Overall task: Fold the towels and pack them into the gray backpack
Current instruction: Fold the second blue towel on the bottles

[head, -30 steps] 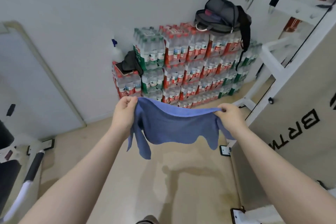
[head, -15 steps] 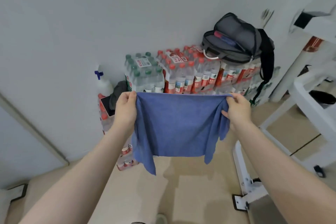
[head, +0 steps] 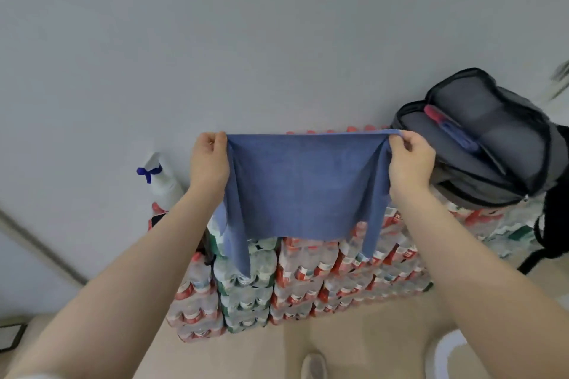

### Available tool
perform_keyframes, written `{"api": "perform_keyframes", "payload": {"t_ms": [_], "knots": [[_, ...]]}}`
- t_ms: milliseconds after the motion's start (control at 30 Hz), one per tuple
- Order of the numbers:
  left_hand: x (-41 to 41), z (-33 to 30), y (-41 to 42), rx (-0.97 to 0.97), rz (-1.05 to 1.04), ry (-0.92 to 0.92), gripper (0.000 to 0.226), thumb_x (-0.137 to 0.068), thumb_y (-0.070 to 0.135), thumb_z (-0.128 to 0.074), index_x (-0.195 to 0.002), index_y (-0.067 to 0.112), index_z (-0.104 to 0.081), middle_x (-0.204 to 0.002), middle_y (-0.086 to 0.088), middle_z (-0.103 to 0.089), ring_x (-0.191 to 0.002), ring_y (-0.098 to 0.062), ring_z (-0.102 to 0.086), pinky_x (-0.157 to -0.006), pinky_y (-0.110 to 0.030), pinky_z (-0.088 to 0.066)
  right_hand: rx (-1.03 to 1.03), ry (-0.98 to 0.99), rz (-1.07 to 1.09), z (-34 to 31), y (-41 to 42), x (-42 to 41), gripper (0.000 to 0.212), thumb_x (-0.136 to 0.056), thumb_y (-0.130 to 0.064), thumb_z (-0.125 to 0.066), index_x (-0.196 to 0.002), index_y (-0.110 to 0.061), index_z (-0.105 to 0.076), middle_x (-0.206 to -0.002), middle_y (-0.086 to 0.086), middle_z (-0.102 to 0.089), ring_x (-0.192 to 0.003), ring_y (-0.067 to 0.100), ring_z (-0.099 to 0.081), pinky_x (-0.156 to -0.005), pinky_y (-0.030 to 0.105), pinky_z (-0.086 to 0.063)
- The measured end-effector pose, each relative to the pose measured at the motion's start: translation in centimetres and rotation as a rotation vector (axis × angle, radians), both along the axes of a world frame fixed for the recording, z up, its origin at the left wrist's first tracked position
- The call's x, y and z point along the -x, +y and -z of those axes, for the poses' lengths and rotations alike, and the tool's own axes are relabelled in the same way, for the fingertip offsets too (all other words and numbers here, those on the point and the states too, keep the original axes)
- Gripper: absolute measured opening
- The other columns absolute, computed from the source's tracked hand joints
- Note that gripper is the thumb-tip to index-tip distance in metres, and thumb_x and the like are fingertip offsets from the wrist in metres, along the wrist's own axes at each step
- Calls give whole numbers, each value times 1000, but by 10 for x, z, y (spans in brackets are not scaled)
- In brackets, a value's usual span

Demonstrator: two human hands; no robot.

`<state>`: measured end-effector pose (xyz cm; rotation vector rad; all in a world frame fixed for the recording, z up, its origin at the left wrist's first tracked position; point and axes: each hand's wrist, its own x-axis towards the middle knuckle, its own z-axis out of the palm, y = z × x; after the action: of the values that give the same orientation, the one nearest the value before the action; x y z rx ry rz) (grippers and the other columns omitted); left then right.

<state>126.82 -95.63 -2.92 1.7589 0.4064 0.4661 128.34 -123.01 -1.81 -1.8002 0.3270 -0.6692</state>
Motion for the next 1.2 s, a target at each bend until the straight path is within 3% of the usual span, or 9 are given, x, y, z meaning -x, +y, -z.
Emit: {"api": "perform_keyframes", "payload": {"t_ms": [233, 400, 500, 600, 767, 833, 933, 1067, 1200], "knots": [[-103, 8, 6, -479, -69, 51, 20, -97, 24, -40, -98, 7, -51, -76, -6, -52, -73, -25, -48, -67, -33, -38, 301, 115, -171, 8, -20, -142, 24, -92, -15, -50, -103, -2, -66, -97, 9, -66, -92, 24, -58, -78, 28, -39], [-134, 50, 14, -625, 2, 375, 30, -94, 29, -47, -116, 9, -49, -101, -12, -60, -96, -32, -55, -82, -41, -45, 516, 326, -360, 46, -6, -195, 29, -92, -10, -47, -118, -4, -58, -123, 15, -59, -113, 31, -53, -92, 33, -40], [-127, 68, 24, -630, 24, 464, 33, -93, 28, -48, -116, 5, -51, -110, -14, -58, -102, -34, -55, -86, -41, -45, 634, 283, -493, 58, 23, -197, 25, -91, -7, -45, -111, -7, -60, -123, 10, -55, -108, 26, -53, -85, 31, -41], [-113, 73, 36, -643, 30, 476, 28, -92, 29, -50, -108, 6, -55, -109, -13, -57, -100, -30, -54, -83, -36, -42, 704, 192, -779, 61, 71, -187, 21, -91, -7, -46, -102, -9, -63, -111, 7, -61, -98, 20, -55, -79, 24, -39], [-94, 71, 54, -662, 146, 609, 23, -89, 35, -55, -84, 13, -50, -88, -4, -51, -81, -22, -46, -70, -30, -34, 854, 164, -1160, 73, 147, -166, 29, -95, -16, -44, -121, -14, -57, -126, 3, -57, -117, 21, -48, -96, 31, -41], [-90, 69, 65, -645, 226, 683, 32, -86, 33, -59, -68, 14, -41, -71, -2, -45, -72, -22, -42, -63, -30, -31, 897, 163, -1210, 80, 172, -163, 33, -96, -19, -44, -127, -16, -54, -131, 3, -55, -121, 23, -46, -100, 33, -39], [-87, 63, 78, -483, 337, 741, 37, -84, 29, -62, -61, 15, -37, -61, 1, -39, -63, -17, -37, -57, -29, -27, 1061, 207, -1275, 83, 200, -161, 41, -93, -22, -49, -134, -20, -45, -142, -1, -44, -125, 26, -39, -103, 38, -37], [-92, 55, 97, -290, 377, 608, 39, -85, 23, -62, -59, 17, -33, -58, 4, -32, -56, -12, -29, -52, -23, -24, 1258, 184, -1214, 73, 219, -164, 19, -92, -22, -48, -108, -16, -57, -117, 1, -55, -111, 25, -48, -76, 36, -41], [-108, 34, 112, -155, 367, 435, 28, -85, 21, -64, -67, 17, -43, -59, 5, -41, -54, -8, -35, -44, -11, -28, 1131, 231, -1095, 60, 225, -171, 16, -94, -18, -41, -97, -11, -56, -107, 5, -57, -96, 24, -52, -68, 33, -38]]}}
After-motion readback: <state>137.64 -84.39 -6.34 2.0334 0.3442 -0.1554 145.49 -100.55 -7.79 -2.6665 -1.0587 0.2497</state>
